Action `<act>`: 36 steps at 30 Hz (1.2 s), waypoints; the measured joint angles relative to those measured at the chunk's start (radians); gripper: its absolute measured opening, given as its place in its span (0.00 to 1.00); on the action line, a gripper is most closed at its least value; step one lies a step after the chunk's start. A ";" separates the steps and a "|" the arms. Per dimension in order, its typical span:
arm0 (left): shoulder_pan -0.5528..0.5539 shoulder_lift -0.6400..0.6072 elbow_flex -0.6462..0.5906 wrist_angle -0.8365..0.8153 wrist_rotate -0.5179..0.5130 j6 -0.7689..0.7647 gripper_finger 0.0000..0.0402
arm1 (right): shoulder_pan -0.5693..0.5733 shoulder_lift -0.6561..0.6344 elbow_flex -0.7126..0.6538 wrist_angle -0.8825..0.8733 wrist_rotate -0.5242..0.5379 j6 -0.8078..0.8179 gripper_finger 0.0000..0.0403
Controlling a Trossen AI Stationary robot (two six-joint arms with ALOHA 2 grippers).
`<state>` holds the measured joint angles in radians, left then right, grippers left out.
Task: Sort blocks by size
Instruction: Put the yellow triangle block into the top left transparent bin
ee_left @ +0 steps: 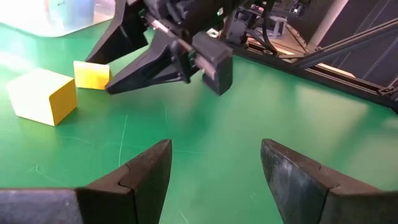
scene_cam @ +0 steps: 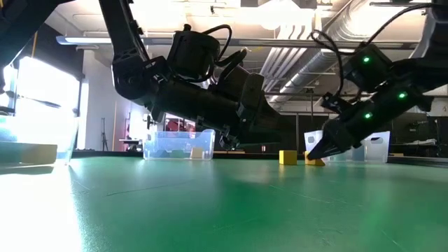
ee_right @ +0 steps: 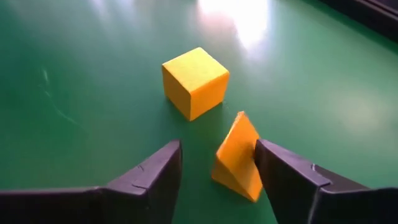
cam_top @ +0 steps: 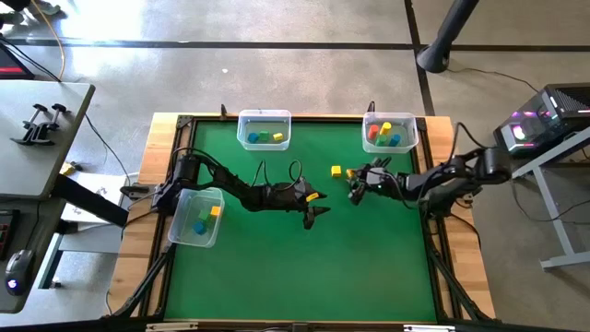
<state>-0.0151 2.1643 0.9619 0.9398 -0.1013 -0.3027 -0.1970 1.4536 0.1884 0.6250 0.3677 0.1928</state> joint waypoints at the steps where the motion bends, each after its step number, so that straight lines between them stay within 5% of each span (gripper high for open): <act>1: 0.000 0.000 0.000 0.000 0.000 0.000 0.58 | 0.000 0.019 0.013 0.000 0.004 -0.012 0.49; 8: -0.005 0.000 0.000 0.000 0.000 0.000 0.58 | 0.001 0.088 0.069 -0.097 0.054 -0.007 0.29; 15: -0.037 -0.006 0.000 -0.004 -0.002 0.114 0.58 | 0.047 0.022 0.068 -0.156 0.070 0.008 0.13; 23: -0.128 -0.083 0.005 -0.053 -0.229 0.418 0.55 | 0.142 -0.188 0.078 -0.304 0.007 0.068 0.11; 29: -0.180 -0.175 0.005 -0.131 -0.374 0.551 0.55 | 0.147 -0.242 0.172 -0.314 -0.156 0.032 0.11; 36: -0.219 -0.205 0.005 -0.190 -0.383 0.838 0.55 | 0.146 -0.215 0.269 -0.306 -0.405 -0.032 0.11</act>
<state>-0.2338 1.9590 0.9668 0.7501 -0.4845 0.5356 -0.0513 1.2383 0.4571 0.3188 -0.0376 0.1607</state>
